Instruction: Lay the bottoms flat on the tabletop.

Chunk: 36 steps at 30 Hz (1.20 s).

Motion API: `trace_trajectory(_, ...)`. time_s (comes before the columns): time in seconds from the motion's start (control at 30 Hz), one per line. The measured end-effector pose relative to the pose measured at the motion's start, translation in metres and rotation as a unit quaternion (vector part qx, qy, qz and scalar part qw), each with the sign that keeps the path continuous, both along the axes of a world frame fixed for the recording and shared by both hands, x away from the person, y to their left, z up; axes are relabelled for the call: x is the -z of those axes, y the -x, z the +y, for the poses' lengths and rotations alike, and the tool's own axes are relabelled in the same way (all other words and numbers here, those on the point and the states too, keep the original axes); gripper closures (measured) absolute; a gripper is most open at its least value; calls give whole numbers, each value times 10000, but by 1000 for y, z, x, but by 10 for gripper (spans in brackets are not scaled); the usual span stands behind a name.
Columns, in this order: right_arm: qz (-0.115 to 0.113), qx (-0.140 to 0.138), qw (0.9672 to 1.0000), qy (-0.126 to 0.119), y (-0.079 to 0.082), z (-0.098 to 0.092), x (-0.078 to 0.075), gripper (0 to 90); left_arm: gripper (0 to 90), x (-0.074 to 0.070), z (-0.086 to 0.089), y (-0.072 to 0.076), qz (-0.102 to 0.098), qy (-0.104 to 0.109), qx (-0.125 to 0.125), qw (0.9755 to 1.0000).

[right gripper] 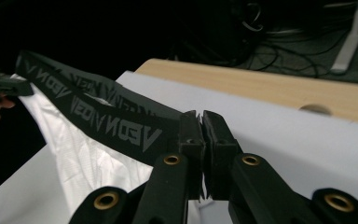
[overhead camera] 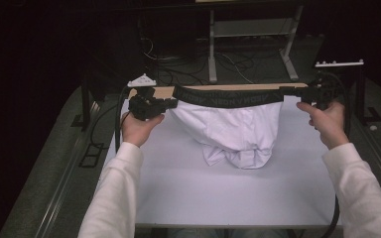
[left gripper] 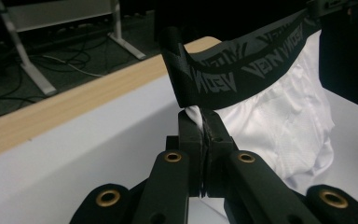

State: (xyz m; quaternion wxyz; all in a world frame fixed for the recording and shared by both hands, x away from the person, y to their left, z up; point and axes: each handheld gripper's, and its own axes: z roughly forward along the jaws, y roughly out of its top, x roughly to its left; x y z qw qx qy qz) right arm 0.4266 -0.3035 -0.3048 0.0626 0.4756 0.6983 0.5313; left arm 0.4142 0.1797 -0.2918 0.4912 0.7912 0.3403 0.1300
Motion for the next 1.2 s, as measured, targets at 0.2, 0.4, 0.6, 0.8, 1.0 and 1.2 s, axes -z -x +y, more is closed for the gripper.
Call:
trace_trajectory(0.2,41,218,9992,338,-39,11,-7,862,877,2,-6,-36,83,-81,-255,9996)
trace_trajectory(0.4,140,416,9980,457,-77,18,0,863,877,17,-5,-74,215,4,-555,9982)
trace_trajectory(0.6,364,668,9965,349,-101,20,19,864,877,43,-7,-105,447,407,-929,9938)
trace_trajectory(0.8,466,777,9953,351,-113,25,26,865,875,51,-13,-116,442,335,-1059,9928)
trace_trajectory(1.0,1069,1055,9885,161,-122,27,49,556,594,81,-13,-116,862,391,-1284,9872)
trace_trajectory(1.2,999,848,9902,489,-100,32,86,427,398,116,-2,-100,1105,448,-1276,9846)
